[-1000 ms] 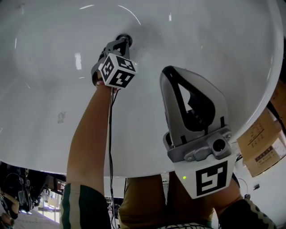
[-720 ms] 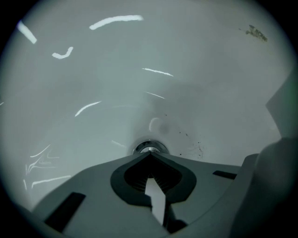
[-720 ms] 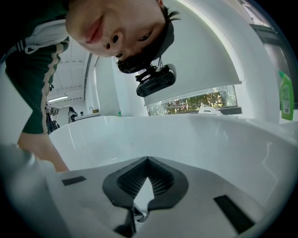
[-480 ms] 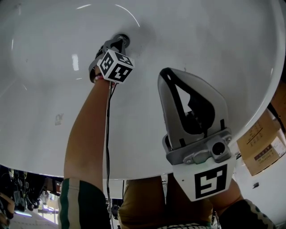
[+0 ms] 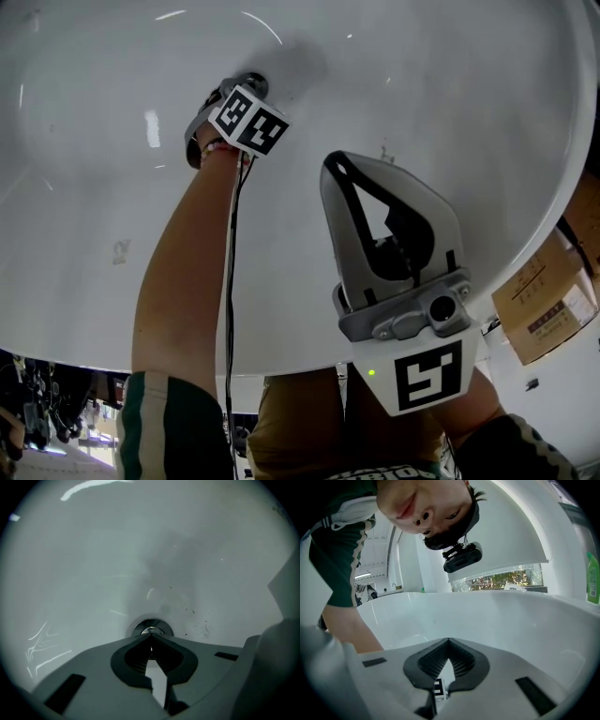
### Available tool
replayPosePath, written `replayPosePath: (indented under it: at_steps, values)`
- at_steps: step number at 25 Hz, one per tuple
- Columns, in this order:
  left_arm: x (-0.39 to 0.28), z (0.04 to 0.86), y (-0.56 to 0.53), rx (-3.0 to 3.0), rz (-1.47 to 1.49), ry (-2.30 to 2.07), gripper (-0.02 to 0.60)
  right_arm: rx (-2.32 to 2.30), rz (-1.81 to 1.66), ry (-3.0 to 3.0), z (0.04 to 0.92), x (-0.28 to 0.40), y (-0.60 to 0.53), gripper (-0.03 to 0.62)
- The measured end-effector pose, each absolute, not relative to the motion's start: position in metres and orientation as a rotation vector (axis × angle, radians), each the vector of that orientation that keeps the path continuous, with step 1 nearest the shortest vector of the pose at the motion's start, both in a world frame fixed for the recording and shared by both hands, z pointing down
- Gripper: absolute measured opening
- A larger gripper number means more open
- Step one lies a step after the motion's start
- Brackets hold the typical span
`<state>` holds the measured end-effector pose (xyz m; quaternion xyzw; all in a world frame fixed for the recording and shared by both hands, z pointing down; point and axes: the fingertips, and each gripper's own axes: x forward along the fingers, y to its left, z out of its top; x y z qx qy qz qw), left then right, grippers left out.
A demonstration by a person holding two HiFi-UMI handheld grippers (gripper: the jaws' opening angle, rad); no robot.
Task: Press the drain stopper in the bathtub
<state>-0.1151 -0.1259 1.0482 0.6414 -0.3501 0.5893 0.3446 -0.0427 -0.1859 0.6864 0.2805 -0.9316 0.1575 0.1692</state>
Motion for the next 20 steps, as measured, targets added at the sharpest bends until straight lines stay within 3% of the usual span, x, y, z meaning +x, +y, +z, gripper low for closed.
replayPosePath:
  at_steps: [20]
  values:
    - [-0.1206,1.0428,-0.1236,1.666,1.448,-1.054,0.009,0.842,0.435,-2.651,0.684,-0.0411,-0.1896,0.011]
